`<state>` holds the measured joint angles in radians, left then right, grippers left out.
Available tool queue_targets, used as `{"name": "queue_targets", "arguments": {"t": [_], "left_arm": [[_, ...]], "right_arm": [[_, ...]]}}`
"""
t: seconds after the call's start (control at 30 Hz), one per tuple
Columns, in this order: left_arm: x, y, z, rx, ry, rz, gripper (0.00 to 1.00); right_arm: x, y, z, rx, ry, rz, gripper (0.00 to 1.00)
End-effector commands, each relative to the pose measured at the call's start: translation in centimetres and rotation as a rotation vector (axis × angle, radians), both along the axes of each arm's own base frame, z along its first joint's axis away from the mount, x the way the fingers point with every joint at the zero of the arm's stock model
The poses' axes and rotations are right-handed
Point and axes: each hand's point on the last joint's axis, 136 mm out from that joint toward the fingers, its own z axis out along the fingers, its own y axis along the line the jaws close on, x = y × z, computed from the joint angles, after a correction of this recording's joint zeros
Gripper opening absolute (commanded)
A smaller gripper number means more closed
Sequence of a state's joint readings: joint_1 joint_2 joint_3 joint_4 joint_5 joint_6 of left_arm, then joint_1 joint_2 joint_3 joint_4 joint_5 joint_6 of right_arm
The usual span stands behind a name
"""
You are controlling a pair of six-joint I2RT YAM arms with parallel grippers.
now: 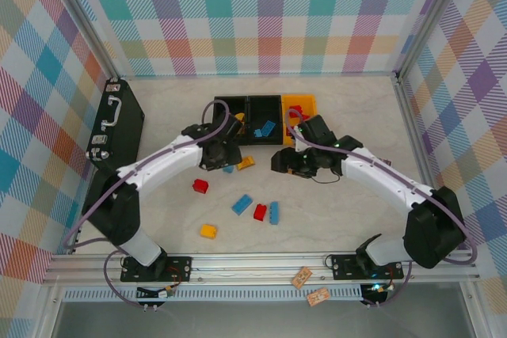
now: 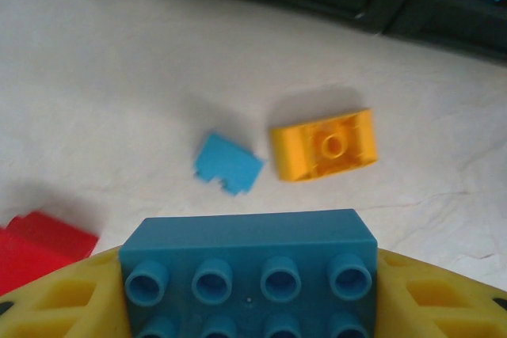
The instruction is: Sort the legos into containers by color
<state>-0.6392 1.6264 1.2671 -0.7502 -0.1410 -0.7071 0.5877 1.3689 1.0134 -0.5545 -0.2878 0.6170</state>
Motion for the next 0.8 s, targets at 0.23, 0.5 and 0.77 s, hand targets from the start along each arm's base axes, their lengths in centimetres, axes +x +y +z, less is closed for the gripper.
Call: {"name": "queue_targets", "arguments": {"t": [0.23,0.5,0.77], "left_arm": [[6.3,-6.2,1.5,0.003,-0.026,-0.151,0.48],[11.6,-9.4,1.2,0.041,-0.049,-0.198,0.48],[15.4,-9.9,-0.2,0.060,-0.065,-0.183,0.48]], "right_arm": [[-0.9,-3.7,-0.6,-0.022,0.017,-0.115,0.61],[-1.0,-4.4,-1.1,-0.020,0.022,-0.160,0.61],[-0.4,-4.9,-0.5,-0.024,-0.008,-0.209,0.61]]}}
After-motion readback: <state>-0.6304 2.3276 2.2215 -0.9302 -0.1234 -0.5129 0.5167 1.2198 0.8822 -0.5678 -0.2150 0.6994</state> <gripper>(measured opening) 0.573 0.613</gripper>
